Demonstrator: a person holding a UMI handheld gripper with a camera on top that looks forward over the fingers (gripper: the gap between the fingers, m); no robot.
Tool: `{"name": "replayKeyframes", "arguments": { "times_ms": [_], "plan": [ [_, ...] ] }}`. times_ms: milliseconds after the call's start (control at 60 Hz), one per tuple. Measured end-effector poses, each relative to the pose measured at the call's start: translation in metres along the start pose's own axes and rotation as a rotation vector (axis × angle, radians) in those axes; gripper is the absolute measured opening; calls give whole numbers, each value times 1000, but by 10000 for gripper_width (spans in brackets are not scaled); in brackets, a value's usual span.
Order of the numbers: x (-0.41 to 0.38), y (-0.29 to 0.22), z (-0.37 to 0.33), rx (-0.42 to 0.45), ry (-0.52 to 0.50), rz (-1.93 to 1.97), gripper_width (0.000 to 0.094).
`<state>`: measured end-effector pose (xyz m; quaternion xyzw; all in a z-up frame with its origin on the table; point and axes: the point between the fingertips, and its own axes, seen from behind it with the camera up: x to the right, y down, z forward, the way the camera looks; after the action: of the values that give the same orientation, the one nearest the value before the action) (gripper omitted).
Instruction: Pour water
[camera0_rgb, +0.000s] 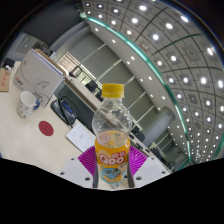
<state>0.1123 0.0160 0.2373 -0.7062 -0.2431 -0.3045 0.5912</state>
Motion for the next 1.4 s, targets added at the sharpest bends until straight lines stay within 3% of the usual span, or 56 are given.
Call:
{"name": "replayKeyframes", "arguments": {
  "times_ms": [317,650,750,983,1233,1400],
  "plan": [
    [-74,-173,62,143,178,-733,399],
    [-209,-203,96,325,168,-1379,400],
    [-224,-196,101,309,152,-1431,400],
    [-225,-193,101,293,81,-1269,400],
    [-197,-193,93,157,-136,-563,401],
    [-202,-195,101,118,-309,-24,405]
  ]
}}
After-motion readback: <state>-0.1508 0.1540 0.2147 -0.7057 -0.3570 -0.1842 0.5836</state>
